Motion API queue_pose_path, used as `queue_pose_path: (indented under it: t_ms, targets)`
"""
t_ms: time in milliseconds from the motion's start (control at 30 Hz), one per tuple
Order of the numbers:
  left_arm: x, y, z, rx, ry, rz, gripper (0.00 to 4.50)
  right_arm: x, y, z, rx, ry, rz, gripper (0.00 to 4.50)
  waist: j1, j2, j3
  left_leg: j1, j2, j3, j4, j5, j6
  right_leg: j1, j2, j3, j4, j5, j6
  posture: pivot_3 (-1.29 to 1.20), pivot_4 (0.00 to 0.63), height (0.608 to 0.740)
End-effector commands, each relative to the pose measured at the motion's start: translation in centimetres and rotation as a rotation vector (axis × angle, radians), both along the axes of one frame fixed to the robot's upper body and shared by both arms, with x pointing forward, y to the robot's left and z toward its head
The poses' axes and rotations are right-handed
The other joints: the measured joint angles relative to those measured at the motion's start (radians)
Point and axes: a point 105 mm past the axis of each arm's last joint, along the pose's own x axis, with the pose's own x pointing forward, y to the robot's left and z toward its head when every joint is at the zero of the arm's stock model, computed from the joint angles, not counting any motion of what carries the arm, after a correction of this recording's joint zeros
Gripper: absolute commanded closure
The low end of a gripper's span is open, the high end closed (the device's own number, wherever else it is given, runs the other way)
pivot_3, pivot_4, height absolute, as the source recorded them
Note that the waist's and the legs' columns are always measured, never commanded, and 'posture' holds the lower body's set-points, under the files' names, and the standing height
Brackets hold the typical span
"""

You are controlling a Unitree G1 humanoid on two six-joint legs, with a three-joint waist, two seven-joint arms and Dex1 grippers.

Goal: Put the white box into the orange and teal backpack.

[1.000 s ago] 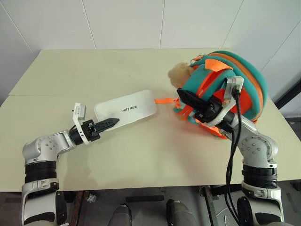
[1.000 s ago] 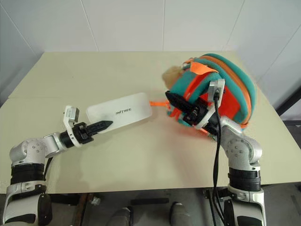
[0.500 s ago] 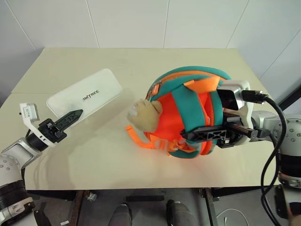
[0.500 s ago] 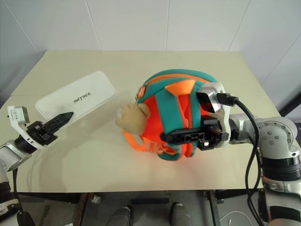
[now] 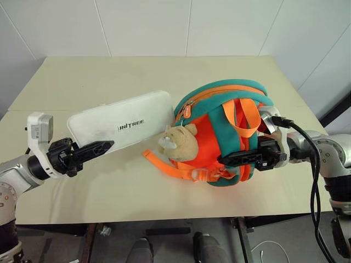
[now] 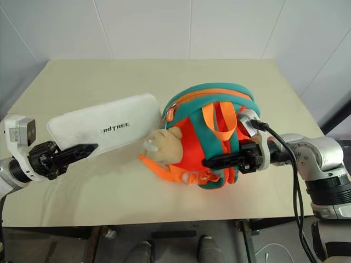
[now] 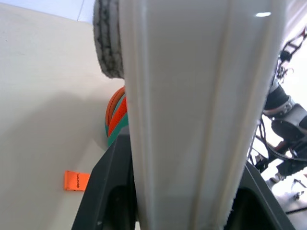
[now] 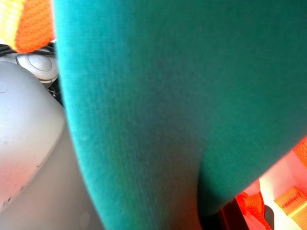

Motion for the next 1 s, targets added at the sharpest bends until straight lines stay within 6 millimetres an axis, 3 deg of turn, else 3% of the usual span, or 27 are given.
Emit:
queue_pose_path:
  t_ms: [33, 233, 400, 633, 700, 800, 900, 1000]
  targets:
    - [-0.1, -0.4, 0.8, 0.060, -0.087, -0.042, 3.10, -0.5, 0.3, 0.3, -0.002, -0.031, 0.027, 4.48, 0.001, 0.000, 0.000, 0.000, 0.000, 0.000, 0.000, 0.000, 0.000, 0.000, 0.000, 0.000, 0.000, 0.000, 0.000, 0.00, 0.150, 0.740]
    - [-0.1, -0.6, 0.6, 0.151, -0.128, -0.098, 3.10, -0.5, 0.4, 0.2, -0.003, -0.038, 0.014, 4.48, 0.000, 0.000, 0.000, 0.000, 0.001, 0.000, 0.000, -0.001, -0.001, 0.000, 0.001, 0.000, 0.000, 0.000, -0.001, 0.00, 0.150, 0.740]
    - [0.6, -0.7, -1.3, 0.378, -0.204, -0.159, 3.10, -0.3, 0.6, 0.1, -0.002, -0.040, 0.009, 4.48, 0.001, 0.000, 0.000, 0.000, 0.001, 0.000, 0.000, -0.001, -0.001, 0.000, 0.001, 0.000, 0.001, -0.001, -0.001, 0.00, 0.150, 0.740]
    - [2.3, -1.9, -0.9, 0.500, -0.291, -0.252, 3.10, -0.1, 0.9, 0.0, -0.007, -0.043, 0.011, 4.48, 0.004, 0.000, 0.000, 0.000, 0.001, 0.001, 0.000, -0.001, -0.001, 0.000, 0.001, 0.000, 0.001, -0.001, -0.001, 0.00, 0.150, 0.740]
    - [3.6, -2.2, -0.6, 0.561, -0.331, -0.251, 3.10, -0.1, 1.1, -0.2, -0.009, -0.046, 0.015, 4.48, 0.003, 0.000, 0.000, 0.000, 0.001, 0.001, 0.000, -0.001, -0.001, 0.000, 0.001, 0.000, 0.002, -0.001, -0.001, 0.00, 0.150, 0.740]
    - [5.7, -3.7, 0.8, 0.612, -0.411, -0.235, 3.10, -0.1, 1.2, -0.3, -0.008, -0.049, 0.019, 4.48, 0.007, 0.000, 0.000, 0.001, 0.002, 0.000, 0.000, -0.001, -0.001, 0.000, 0.002, 0.000, 0.005, 0.000, 0.003, 0.00, 0.150, 0.740]
    - [6.8, -5.9, 2.1, 0.610, -0.431, -0.255, 3.10, -0.1, 1.4, -0.4, -0.008, -0.051, 0.022, 4.48, 0.006, 0.000, 0.000, 0.001, 0.002, 0.000, 0.001, -0.001, -0.001, 0.000, 0.003, 0.000, 0.006, 0.006, 0.014, 0.00, 0.150, 0.740]
    - [7.9, -8.3, 2.6, 0.693, -0.444, -0.260, 3.10, -0.1, 1.6, -0.5, -0.006, -0.054, 0.024, 4.48, 0.005, 0.000, 0.000, 0.001, 0.002, 0.000, 0.001, -0.001, -0.001, 0.000, 0.003, 0.001, 0.007, 0.006, 0.015, 0.00, 0.150, 0.740]
